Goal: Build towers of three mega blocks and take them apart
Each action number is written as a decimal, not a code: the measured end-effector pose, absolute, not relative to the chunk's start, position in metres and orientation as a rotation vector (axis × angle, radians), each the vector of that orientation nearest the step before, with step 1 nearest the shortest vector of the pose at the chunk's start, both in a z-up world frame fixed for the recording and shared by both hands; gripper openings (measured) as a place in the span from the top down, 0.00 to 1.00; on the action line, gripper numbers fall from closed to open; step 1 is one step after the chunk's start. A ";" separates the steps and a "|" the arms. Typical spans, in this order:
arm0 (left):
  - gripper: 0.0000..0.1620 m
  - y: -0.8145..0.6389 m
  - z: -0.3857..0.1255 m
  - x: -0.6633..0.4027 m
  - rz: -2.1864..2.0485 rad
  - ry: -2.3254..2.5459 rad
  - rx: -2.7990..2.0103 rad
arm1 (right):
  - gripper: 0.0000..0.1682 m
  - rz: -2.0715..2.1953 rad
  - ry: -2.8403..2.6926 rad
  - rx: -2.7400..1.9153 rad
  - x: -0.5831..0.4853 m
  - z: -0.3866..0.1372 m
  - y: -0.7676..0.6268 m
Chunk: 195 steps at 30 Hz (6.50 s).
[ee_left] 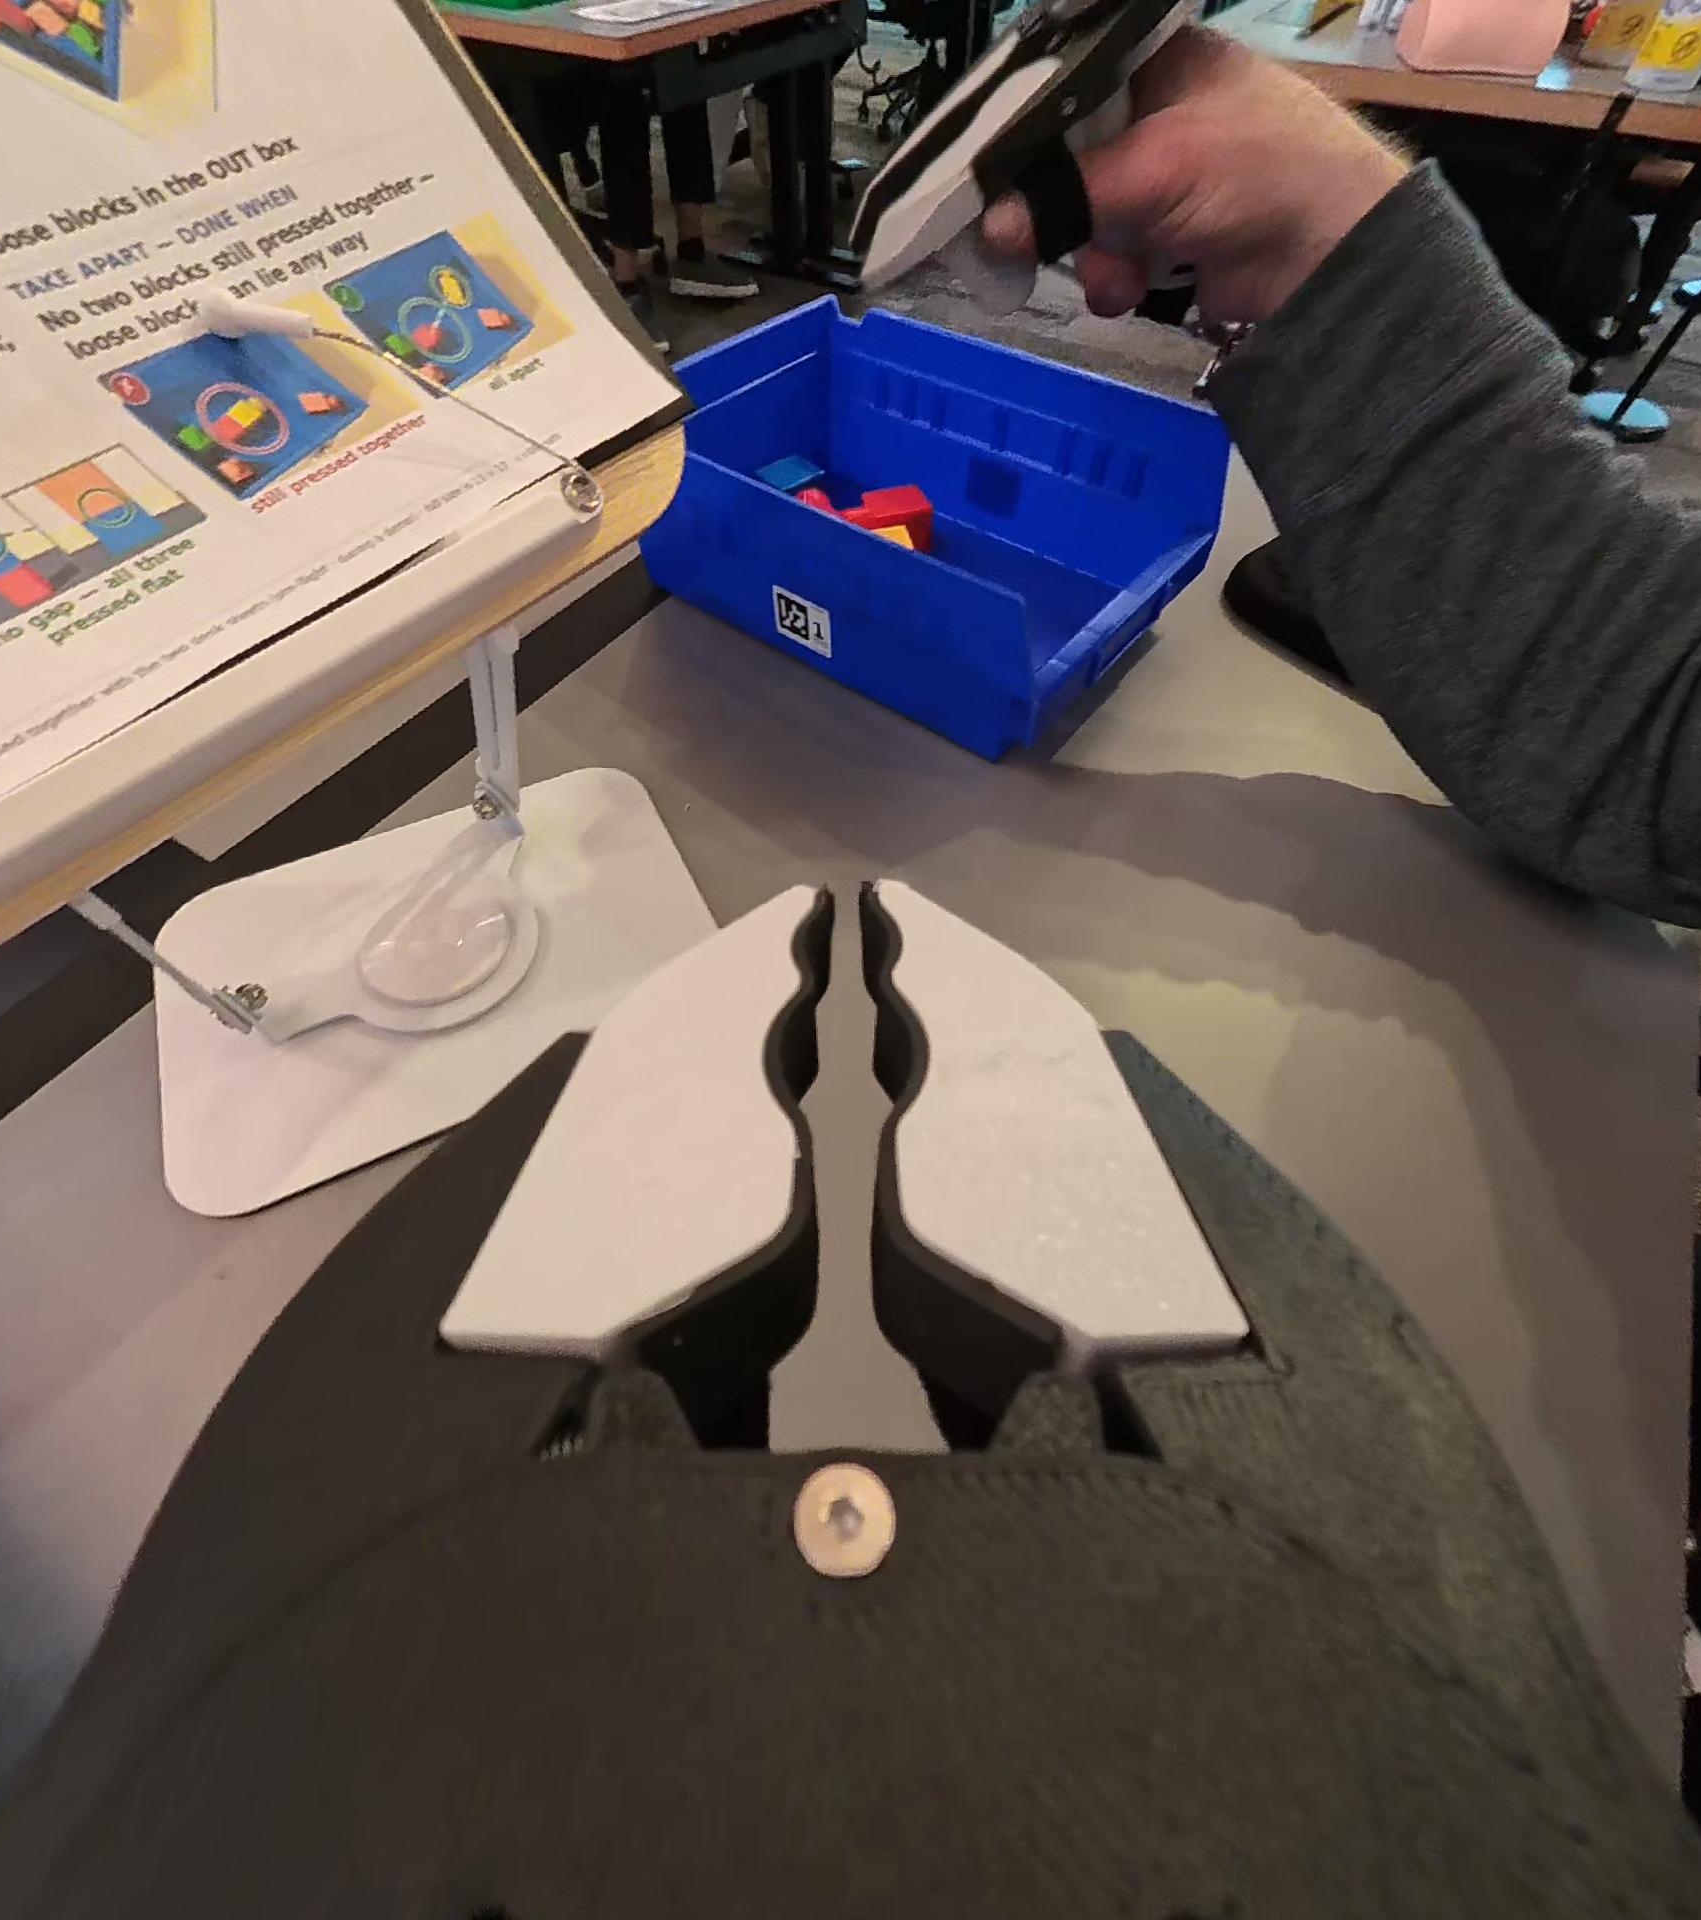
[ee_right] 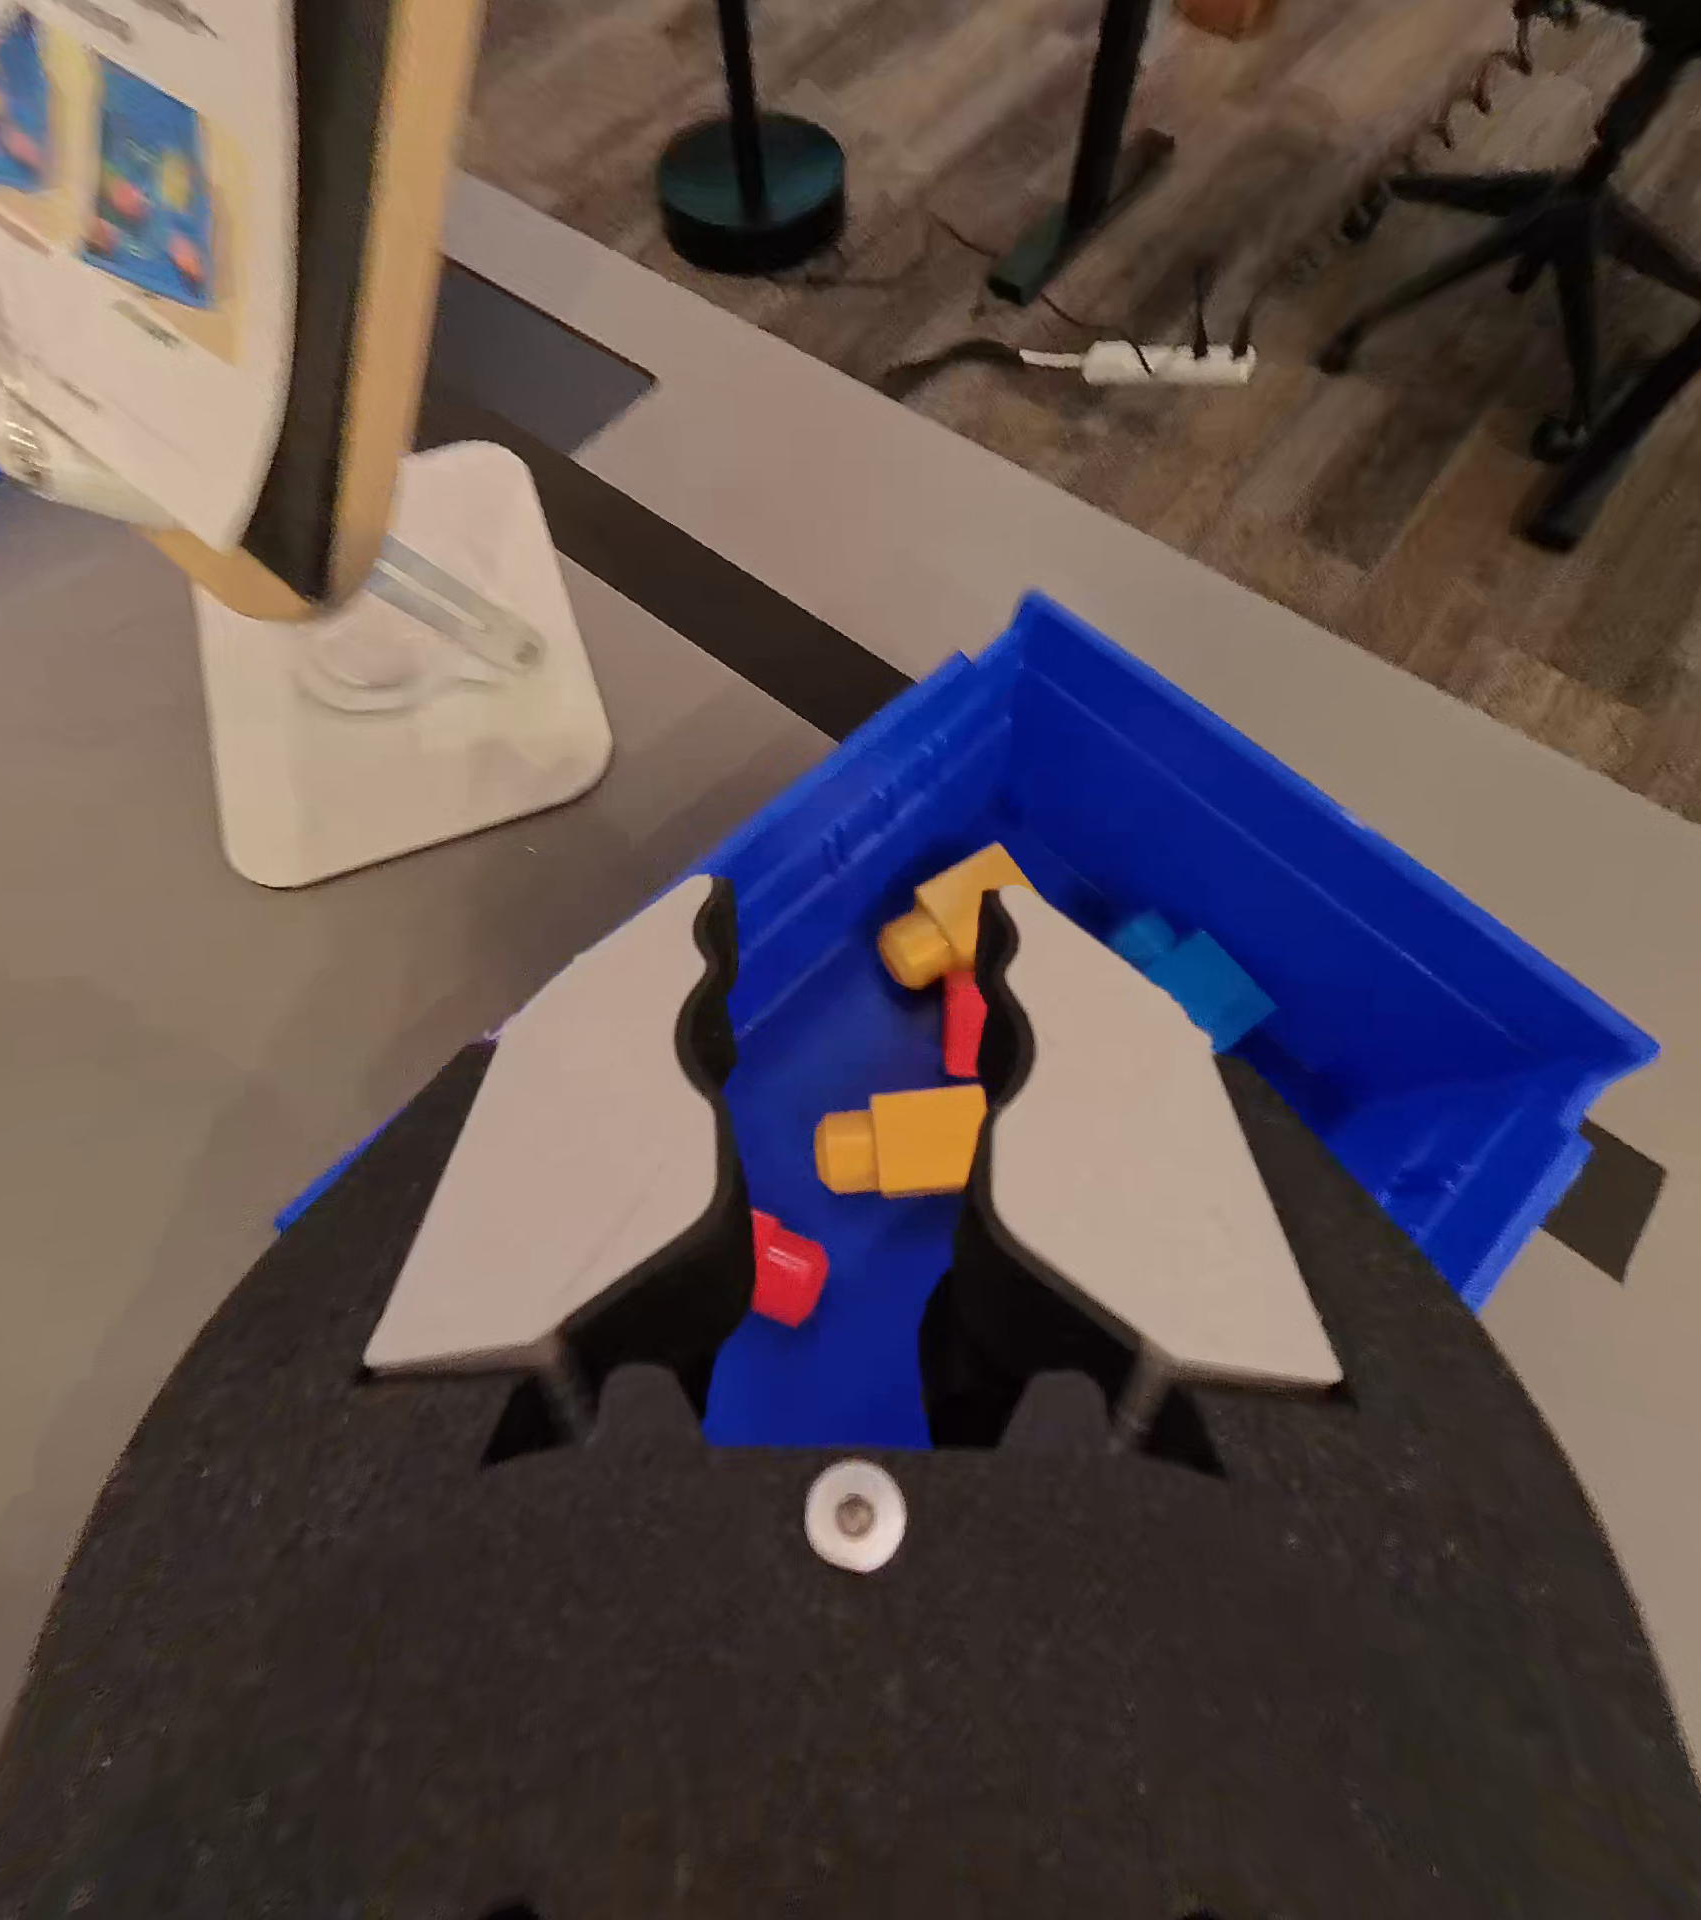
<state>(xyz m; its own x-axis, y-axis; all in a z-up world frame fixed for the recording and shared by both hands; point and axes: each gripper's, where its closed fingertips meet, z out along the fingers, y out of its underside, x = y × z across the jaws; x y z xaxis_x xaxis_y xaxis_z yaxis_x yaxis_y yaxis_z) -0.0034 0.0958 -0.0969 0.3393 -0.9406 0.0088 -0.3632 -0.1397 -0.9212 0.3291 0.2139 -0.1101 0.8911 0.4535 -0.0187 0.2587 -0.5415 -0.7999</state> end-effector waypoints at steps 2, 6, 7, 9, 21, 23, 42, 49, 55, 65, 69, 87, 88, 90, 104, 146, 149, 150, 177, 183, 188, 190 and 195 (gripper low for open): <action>0.96 0.099 -0.099 -0.010 -0.759 1.164 -1.701 | 0.75 0.331 -0.535 -2.114 0.317 -0.098 0.212; 0.93 0.110 -0.101 -0.029 -0.697 1.102 -1.728 | 0.76 0.390 -0.609 -2.036 0.292 -0.079 0.205; 0.92 0.114 -0.100 -0.036 -0.680 1.079 -1.733 | 0.76 0.390 -0.626 -2.019 0.286 -0.075 0.204; 0.91 0.125 -0.100 -0.056 -0.611 1.008 -1.753 | 0.76 0.397 -0.663 -1.987 0.274 -0.068 0.201; 0.66 0.199 -0.128 -0.244 -0.294 0.257 -1.841 | 0.76 0.412 -0.848 -1.917 0.216 -0.059 0.192; 0.64 0.210 -0.126 -0.260 -0.264 0.221 -1.839 | 0.76 0.412 -0.860 -1.911 0.211 -0.058 0.191; 0.64 0.300 -0.155 -0.342 0.011 0.304 -1.967 | 0.77 0.419 -0.911 -1.920 0.197 -0.067 0.193; 0.69 0.322 -0.158 -0.342 -0.006 0.308 -1.954 | 0.77 0.424 -0.921 -1.920 0.195 -0.069 0.194; 0.73 0.332 -0.161 -0.346 0.035 0.320 -1.965 | 0.77 0.430 -0.923 -1.926 0.196 -0.071 0.195; 0.82 0.336 -0.161 -0.344 0.014 0.352 -1.966 | 0.77 0.440 -0.927 -1.934 0.194 -0.075 0.197; 0.82 0.335 -0.157 -0.344 0.018 0.359 -1.953 | 0.77 0.444 -0.926 -1.930 0.194 -0.075 0.197; 0.82 0.264 -0.059 -0.328 -0.044 0.495 -1.848 | 0.76 0.494 -1.044 -1.769 0.155 -0.044 0.169; 0.82 0.256 -0.050 -0.317 -0.070 0.534 -1.837 | 0.76 0.523 -1.067 -1.740 0.146 -0.041 0.165; 0.82 0.239 -0.034 -0.290 -0.134 0.609 -1.814 | 0.75 0.591 -1.112 -1.677 0.125 -0.035 0.154; 0.82 0.103 0.001 -0.033 -0.688 1.265 -1.542 | 0.61 0.961 -1.385 -1.459 -0.010 -0.056 0.091; 0.78 0.071 -0.098 0.034 -1.042 1.315 -1.652 | 0.78 0.990 -1.056 -1.324 0.076 0.024 0.111; 0.78 0.075 -0.093 0.033 -1.079 1.289 -1.651 | 0.78 0.846 -0.929 -1.449 0.125 0.016 0.145; 0.78 0.077 -0.095 0.032 -1.052 1.293 -1.659 | 0.78 0.797 -0.889 -1.519 0.145 0.007 0.156; 0.78 0.077 -0.076 0.052 -1.031 1.267 -1.578 | 0.70 1.043 -1.358 -1.483 0.054 -0.030 0.093; 0.78 0.074 -0.077 0.053 -1.009 1.291 -1.568 | 0.75 1.170 -1.424 -1.436 0.022 -0.040 0.077; 0.78 0.076 -0.075 0.052 -1.009 1.273 -1.553 | 0.82 1.189 -1.436 -1.421 0.018 -0.042 0.075; 0.78 0.074 -0.068 0.052 -1.047 1.254 -1.504 | 0.82 1.195 -1.421 -1.397 0.018 -0.036 0.074; 0.74 0.072 -0.080 0.053 -1.101 1.272 -1.520 | 0.82 1.257 -1.358 -1.341 0.022 -0.019 0.073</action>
<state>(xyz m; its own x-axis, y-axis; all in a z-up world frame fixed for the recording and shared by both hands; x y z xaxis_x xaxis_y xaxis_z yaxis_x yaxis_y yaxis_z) 0.0527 0.0717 -0.0799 0.0959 -0.9900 0.1038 -0.2449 -0.1245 -0.9615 0.0225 0.0725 -0.0194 -0.0850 0.9928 -0.0849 0.1614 -0.0704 -0.9844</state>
